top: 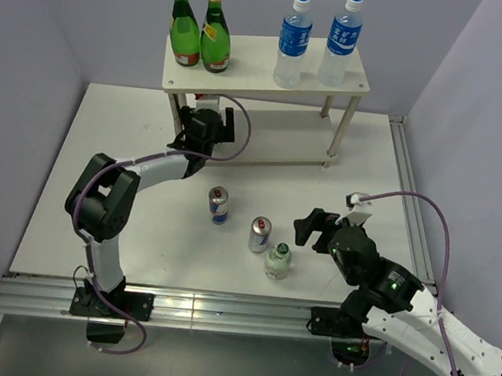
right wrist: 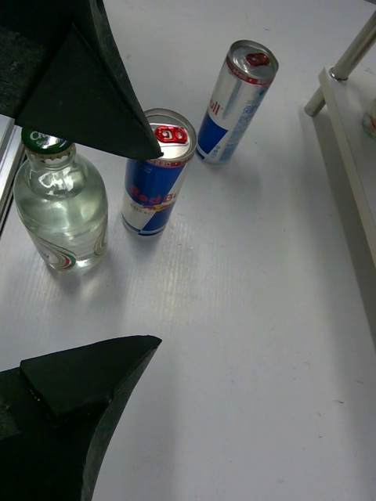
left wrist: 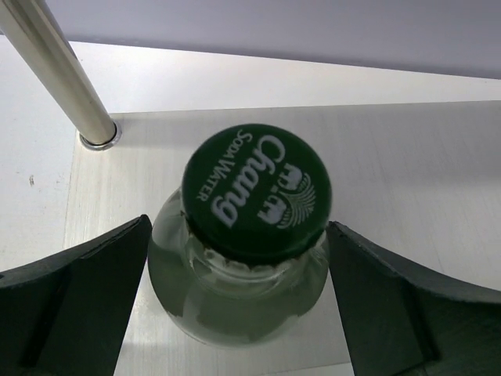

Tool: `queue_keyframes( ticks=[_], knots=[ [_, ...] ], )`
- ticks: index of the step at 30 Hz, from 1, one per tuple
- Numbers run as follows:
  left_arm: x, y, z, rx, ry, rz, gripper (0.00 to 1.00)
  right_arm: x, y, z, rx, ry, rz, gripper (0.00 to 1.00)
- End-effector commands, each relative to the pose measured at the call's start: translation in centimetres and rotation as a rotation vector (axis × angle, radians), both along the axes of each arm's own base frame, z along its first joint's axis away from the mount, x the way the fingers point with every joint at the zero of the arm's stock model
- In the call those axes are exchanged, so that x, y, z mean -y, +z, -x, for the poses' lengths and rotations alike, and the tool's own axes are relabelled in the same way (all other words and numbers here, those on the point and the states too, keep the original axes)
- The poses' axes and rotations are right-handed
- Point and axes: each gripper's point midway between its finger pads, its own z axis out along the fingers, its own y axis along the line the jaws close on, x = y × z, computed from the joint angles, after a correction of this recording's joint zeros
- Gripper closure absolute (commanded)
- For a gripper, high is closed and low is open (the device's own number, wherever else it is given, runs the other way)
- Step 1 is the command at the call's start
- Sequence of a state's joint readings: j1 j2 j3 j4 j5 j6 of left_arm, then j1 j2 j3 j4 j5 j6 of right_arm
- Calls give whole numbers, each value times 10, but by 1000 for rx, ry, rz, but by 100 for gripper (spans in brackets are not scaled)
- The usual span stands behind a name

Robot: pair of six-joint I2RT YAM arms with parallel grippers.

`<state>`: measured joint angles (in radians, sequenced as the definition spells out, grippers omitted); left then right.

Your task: Place and organize the beverage onto the shelf

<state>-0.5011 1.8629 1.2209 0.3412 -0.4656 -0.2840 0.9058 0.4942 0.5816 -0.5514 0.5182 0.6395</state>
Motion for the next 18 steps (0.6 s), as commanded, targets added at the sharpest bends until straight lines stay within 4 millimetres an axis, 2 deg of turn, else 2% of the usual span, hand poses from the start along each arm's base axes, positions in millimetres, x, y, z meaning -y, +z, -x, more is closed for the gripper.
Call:
queue_keyframes(
  ticks=[1, 7, 9, 10, 11, 13, 14, 16, 17, 18],
  knots=[
    [1, 73, 3, 155, -1, 97, 1, 0, 6, -3, 25, -26, -31, 0],
    [3, 72, 26, 128, -14, 93, 1, 2, 7, -4, 30, -38, -32, 0],
    [4, 78, 36, 127, -17, 105, 1, 4, 8, -4, 34, -46, -35, 0],
    [3, 74, 42, 117, -20, 100, 1, 3, 8, -4, 34, -44, -35, 0],
    [1, 82, 47, 127, -21, 108, 1, 5, 8, -4, 34, -49, -34, 0],
    [2, 84, 57, 119, -33, 112, 1, 5, 9, -4, 41, -50, -42, 0],
    [1, 93, 62, 132, -35, 122, 1, 6, 8, -4, 41, -54, -42, 0],
    [1, 93, 71, 116, -43, 118, 1, 7, 10, -4, 45, -57, -47, 0],
    [0, 102, 78, 128, -45, 125, 1, 7, 10, -4, 46, -56, -46, 0],
    [-1, 101, 83, 120, -45, 119, 1, 8, 11, -4, 48, -58, -48, 0]
  ],
)
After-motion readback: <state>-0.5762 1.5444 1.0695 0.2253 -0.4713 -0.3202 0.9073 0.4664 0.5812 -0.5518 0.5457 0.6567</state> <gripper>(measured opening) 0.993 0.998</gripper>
